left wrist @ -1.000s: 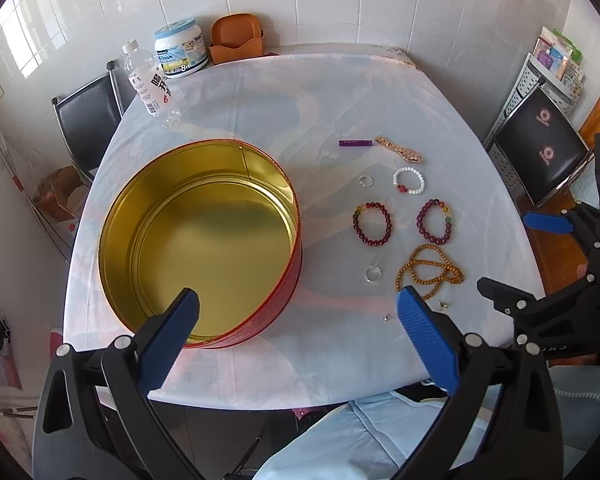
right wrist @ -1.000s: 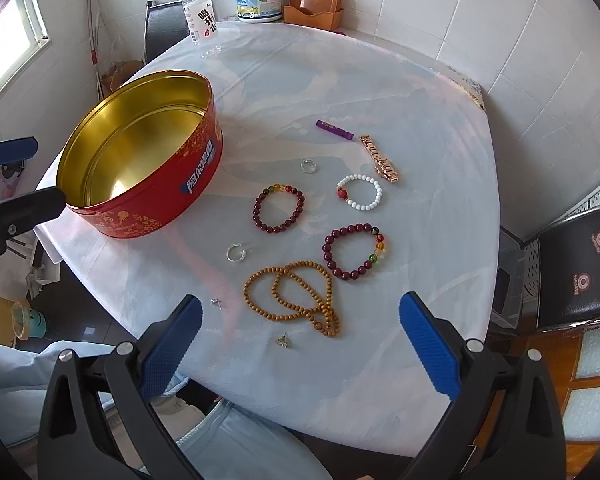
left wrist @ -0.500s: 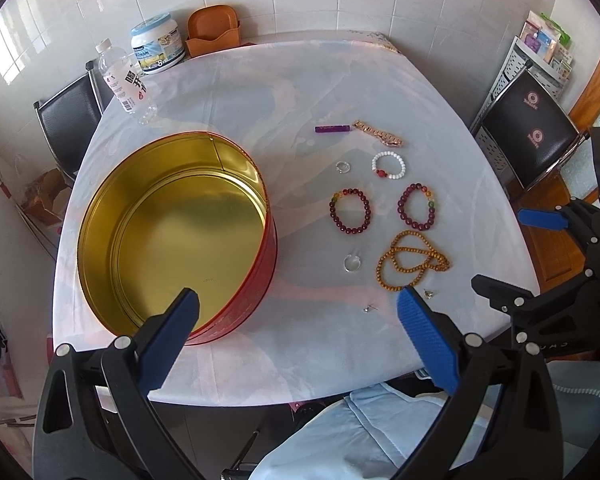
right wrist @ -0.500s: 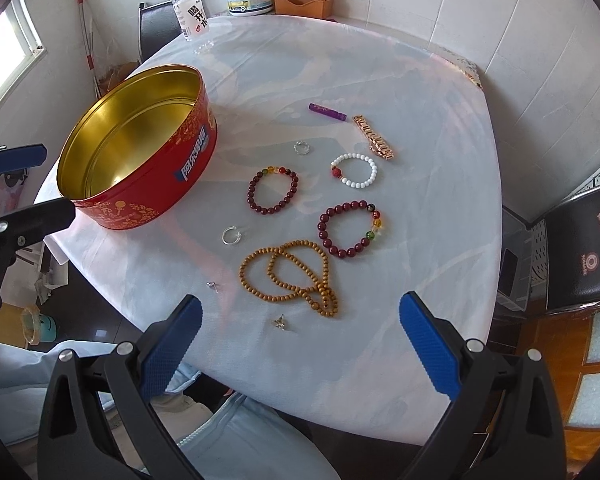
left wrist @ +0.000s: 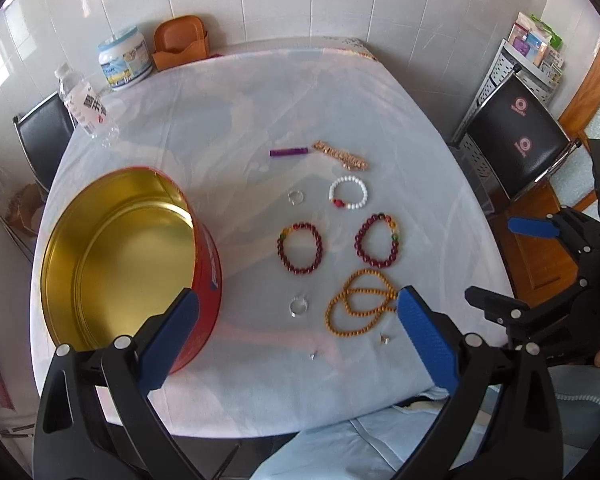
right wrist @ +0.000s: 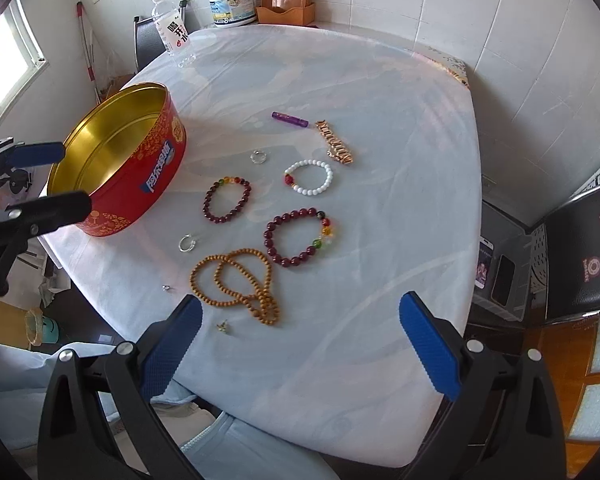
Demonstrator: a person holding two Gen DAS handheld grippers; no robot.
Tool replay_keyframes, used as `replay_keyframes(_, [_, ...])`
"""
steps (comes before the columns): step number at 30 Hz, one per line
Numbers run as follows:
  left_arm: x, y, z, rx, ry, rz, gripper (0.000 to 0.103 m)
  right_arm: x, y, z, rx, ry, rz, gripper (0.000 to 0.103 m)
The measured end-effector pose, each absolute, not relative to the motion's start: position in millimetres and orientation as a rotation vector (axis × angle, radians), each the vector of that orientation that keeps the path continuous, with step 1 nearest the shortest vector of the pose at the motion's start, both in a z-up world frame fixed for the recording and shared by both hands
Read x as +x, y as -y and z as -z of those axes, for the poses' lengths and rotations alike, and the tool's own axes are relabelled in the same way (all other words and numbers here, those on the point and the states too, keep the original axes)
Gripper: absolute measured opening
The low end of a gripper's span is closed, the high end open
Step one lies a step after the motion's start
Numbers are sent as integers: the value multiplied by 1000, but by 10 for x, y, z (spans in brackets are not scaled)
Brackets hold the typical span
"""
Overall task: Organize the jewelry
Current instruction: 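Move both tools toward the purple lipstick and gold watch, then grasp the purple lipstick with the left gripper while the right gripper grasps the gold watch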
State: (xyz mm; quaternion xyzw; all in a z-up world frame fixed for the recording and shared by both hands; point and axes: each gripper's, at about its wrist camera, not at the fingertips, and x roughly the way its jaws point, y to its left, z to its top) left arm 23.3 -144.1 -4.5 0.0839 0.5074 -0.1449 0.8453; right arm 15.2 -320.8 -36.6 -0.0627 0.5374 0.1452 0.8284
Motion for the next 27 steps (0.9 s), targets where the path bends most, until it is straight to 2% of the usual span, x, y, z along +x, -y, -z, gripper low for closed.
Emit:
replay_keyframes(3, [329, 1615, 49, 187, -1019, 298, 96, 252, 3363, 392, -148, -1129, -336, 99])
replay_keyframes(13, [1085, 1732, 328, 181, -1107, 253, 96, 720, 3417, 731, -118, -1177, -417, 99])
replay_keyframes(20, [1935, 1864, 716, 383, -1081, 296, 96, 1478, 3359, 1036, -63, -1219, -360, 99])
replay_keyframes(27, [2546, 2049, 1227, 430, -1196, 447, 96, 2066, 3226, 1323, -161, -1211, -317, 99])
